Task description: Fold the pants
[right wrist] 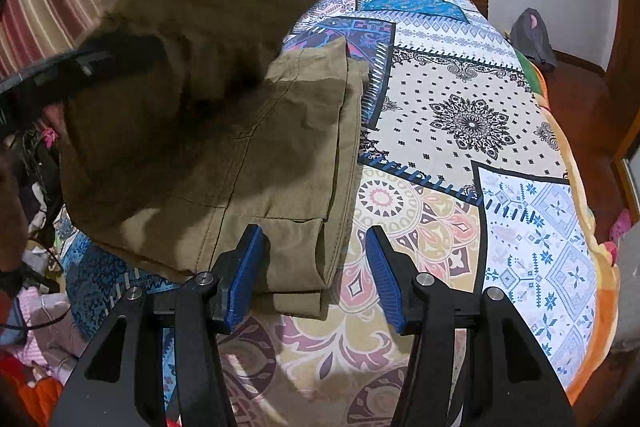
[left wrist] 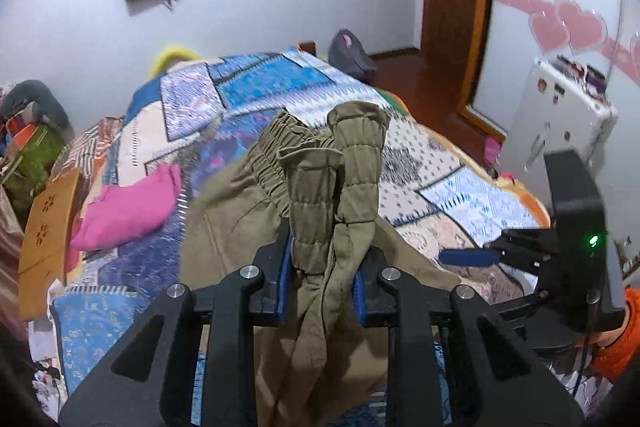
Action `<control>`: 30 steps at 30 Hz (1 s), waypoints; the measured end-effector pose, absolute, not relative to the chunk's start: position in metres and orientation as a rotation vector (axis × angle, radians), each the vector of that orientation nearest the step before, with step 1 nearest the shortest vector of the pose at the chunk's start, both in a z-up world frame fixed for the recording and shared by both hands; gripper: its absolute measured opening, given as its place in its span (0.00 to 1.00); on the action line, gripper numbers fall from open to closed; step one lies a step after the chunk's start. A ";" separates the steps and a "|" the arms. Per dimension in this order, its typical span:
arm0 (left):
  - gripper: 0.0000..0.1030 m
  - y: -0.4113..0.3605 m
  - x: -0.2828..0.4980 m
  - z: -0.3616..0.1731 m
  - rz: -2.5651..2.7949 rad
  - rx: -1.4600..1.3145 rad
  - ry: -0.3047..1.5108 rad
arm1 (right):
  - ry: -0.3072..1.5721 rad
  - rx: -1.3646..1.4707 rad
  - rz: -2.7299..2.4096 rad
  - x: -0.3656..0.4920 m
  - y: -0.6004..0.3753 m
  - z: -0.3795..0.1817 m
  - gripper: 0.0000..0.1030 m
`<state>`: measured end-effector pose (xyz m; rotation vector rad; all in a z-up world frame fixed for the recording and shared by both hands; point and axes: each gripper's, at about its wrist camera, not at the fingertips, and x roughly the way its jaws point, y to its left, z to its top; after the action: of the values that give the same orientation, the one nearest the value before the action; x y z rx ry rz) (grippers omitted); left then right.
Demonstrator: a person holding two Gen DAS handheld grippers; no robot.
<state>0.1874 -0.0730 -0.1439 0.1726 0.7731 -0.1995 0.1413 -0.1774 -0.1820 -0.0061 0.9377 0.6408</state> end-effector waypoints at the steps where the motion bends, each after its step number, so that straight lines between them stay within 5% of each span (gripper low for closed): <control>1: 0.23 -0.077 0.188 -0.147 -0.206 0.177 0.782 | 0.940 -0.004 0.640 0.142 -0.178 -0.182 0.48; 13: 0.27 -0.092 0.183 -0.184 -0.238 0.156 0.904 | 0.930 -0.016 0.608 0.140 -0.182 -0.179 0.52; 16: 0.45 -0.092 0.179 -0.182 -0.265 0.129 0.914 | 0.910 -0.033 0.586 0.136 -0.188 -0.172 0.52; 18: 0.70 -0.091 0.174 -0.178 -0.288 0.090 0.907 | 0.896 -0.042 0.571 0.133 -0.194 -0.165 0.53; 30: 0.70 -0.033 0.170 -0.149 -0.183 0.071 0.828 | 0.795 -0.007 0.580 0.124 -0.197 -0.125 0.54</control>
<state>0.1699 -0.0329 -0.1491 0.0708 0.8280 -0.1828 0.1239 -0.1974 -0.1251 -0.0073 0.7949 0.5803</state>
